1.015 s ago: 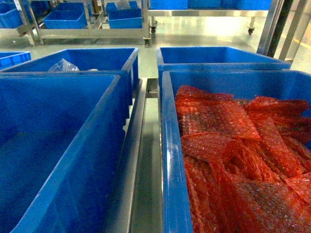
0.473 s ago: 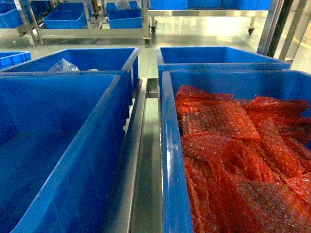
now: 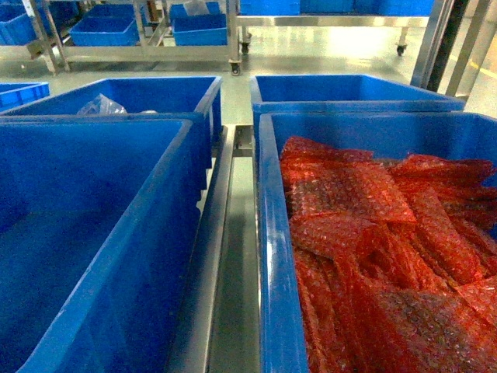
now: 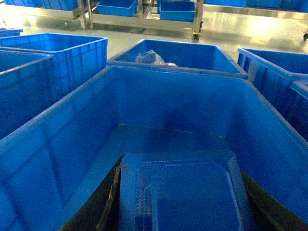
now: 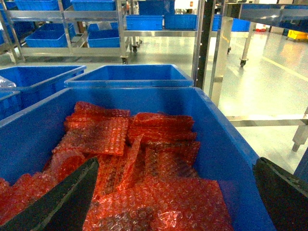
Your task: Pick blue part to blue bin on bottom shelf
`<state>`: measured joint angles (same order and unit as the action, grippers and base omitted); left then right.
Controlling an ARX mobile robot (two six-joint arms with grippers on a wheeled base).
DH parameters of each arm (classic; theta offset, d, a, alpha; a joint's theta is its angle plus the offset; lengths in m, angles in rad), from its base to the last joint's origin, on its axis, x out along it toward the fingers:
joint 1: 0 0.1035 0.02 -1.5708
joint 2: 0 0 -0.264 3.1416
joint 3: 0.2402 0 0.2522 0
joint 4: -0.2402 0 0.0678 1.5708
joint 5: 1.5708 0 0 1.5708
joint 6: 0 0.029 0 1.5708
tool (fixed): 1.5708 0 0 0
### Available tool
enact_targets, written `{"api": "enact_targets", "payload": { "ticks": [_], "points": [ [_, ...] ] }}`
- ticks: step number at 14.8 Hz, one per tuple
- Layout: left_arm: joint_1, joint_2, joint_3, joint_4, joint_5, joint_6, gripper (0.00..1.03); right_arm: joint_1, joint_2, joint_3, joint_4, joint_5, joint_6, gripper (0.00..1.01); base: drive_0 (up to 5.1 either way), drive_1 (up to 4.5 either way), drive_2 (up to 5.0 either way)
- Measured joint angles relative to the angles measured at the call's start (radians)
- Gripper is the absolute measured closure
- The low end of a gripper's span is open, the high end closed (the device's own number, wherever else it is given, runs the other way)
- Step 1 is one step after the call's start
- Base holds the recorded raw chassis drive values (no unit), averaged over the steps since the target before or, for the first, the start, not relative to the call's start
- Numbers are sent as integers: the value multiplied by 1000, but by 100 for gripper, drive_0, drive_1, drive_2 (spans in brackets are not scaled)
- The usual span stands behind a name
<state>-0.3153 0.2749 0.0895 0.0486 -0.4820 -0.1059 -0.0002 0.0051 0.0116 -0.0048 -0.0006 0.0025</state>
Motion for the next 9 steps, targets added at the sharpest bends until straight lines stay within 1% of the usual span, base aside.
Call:
{"api": "enact_targets", "payload": {
  "ticks": [9],
  "points": [
    [0, 0, 0, 0, 0, 0, 59, 0, 0, 0, 0, 0, 0, 3, 0, 0, 0]
  ]
}}
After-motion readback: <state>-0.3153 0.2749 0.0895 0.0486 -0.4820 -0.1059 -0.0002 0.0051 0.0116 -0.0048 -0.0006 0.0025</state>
